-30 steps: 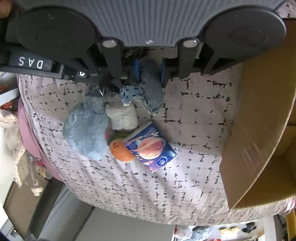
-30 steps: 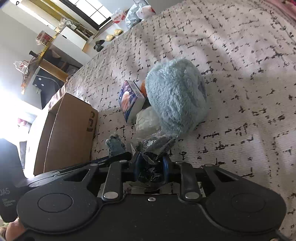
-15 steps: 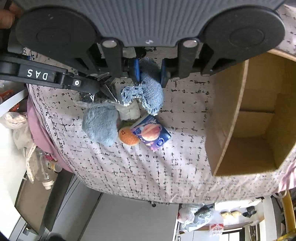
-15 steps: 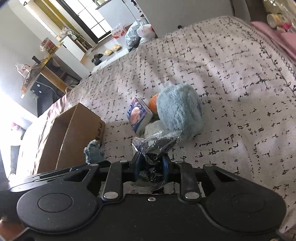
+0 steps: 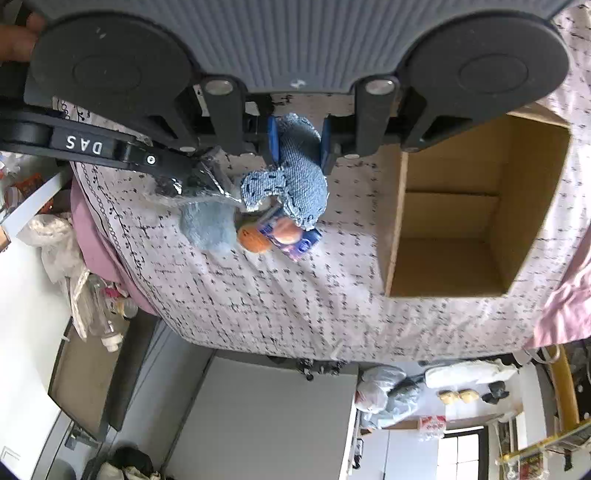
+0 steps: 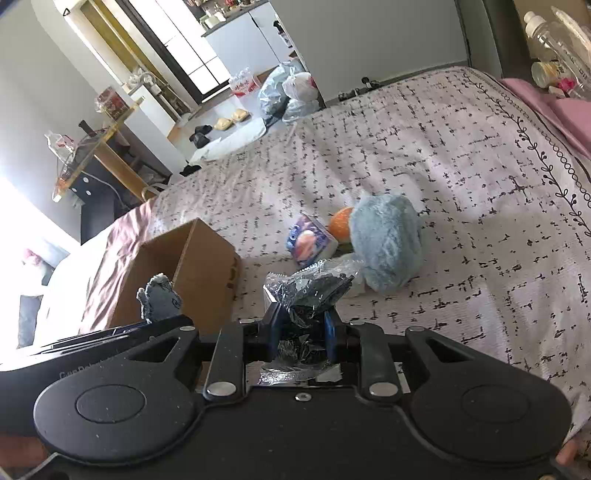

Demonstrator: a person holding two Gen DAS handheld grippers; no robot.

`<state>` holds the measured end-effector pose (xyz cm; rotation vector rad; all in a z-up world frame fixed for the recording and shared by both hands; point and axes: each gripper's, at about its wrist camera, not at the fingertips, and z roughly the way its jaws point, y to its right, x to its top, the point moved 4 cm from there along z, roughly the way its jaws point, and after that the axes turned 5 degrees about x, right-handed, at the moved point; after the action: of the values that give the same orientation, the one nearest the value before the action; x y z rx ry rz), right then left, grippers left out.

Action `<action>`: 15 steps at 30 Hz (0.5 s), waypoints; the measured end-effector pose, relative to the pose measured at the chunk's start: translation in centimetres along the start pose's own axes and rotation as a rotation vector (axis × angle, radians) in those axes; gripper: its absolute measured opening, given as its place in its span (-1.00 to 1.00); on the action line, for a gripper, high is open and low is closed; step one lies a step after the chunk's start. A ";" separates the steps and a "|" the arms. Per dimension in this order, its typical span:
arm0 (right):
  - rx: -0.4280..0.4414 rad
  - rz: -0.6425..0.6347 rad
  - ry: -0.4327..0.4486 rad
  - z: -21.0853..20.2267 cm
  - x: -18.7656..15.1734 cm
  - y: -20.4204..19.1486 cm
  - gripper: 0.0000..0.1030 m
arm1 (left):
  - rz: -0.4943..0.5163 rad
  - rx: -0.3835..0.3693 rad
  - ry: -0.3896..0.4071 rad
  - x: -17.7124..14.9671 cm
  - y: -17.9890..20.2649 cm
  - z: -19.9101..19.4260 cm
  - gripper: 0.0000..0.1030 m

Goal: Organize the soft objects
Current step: 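Carry the grey sock and black bag over the cardboard box with both tools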

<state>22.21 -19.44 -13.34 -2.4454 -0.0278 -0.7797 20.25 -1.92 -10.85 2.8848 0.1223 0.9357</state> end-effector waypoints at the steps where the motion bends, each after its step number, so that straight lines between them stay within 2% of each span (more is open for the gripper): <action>1: 0.002 0.000 0.003 -0.1 0.0 -0.2 -0.54 | 0.001 0.006 0.006 0.1 -0.3 -0.3 -0.60; 8: 0.020 -0.035 0.025 -0.9 0.1 -2.6 -0.54 | -0.017 0.043 0.040 0.8 -2.8 -2.2 -0.60; 15: 0.043 -0.062 0.031 -0.9 0.4 -5.0 -0.54 | -0.026 0.111 0.021 1.4 -6.9 -3.3 -0.59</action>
<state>21.16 -15.76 -9.95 -2.4015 -0.1079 -0.8361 19.10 5.28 -8.22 2.9669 0.2194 0.9848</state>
